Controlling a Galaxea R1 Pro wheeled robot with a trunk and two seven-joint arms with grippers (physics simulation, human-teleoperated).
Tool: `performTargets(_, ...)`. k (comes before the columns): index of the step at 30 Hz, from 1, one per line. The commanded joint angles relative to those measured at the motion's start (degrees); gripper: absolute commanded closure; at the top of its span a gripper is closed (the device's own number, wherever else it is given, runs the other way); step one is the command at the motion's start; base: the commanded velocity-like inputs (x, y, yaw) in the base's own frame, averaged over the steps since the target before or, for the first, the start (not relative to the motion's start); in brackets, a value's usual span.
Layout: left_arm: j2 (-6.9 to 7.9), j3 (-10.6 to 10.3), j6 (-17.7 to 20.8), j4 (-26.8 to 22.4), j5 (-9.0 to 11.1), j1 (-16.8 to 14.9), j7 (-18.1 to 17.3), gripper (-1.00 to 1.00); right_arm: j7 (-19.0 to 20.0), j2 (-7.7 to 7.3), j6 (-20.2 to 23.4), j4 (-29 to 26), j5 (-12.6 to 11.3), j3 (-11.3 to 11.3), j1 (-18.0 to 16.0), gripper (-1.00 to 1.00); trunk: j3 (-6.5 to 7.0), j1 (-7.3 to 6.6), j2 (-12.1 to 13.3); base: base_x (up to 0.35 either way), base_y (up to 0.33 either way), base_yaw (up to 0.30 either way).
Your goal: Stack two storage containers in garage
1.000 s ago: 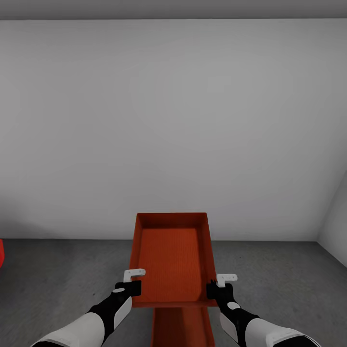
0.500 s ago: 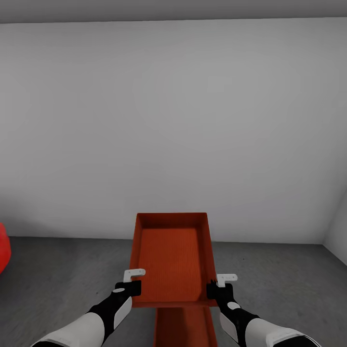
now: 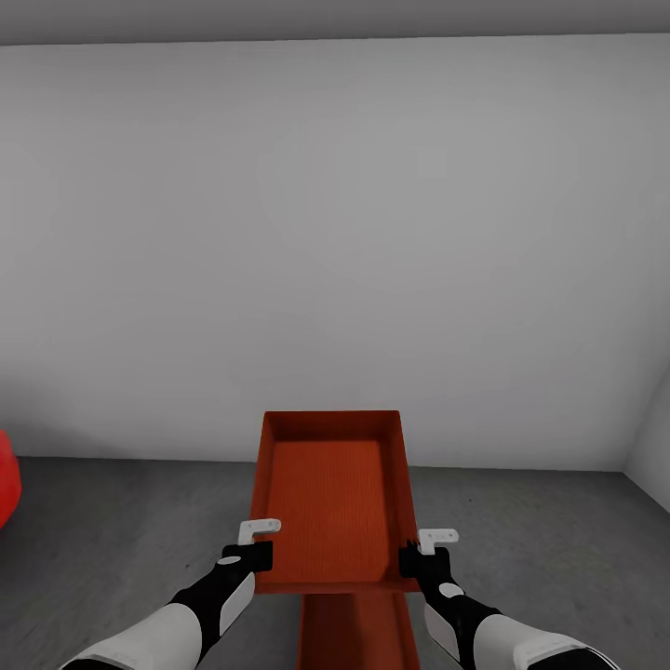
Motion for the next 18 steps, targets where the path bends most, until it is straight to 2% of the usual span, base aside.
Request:
performTargets(1,0.93,0.75,-1.17,-0.27,-0.50,-0.06,0.70,1.00,-0.08,-0.76,-0.29,0.20,-1.78,-3.09,-0.04,1.00,-0.10,0.02,-0.08,0.000,0.000,0.000)
performTargets(6,0.93,0.75,-1.17,-0.27,-0.50,-0.06,0.70,1.00,-0.08,-0.75,-0.35,0.20,-1.77,-3.09,-0.04,1.00,-0.10,0.02,-0.08,0.000,0.000,0.000)
performTargets(18,0.93,0.75,-1.17,-0.26,-0.50,-0.06,0.70,1.00,-0.08,-0.76,-0.26,0.20,-1.79,-3.09,-0.04,1.00,-1.11,0.02,-0.08,0.000,0.000,0.064)
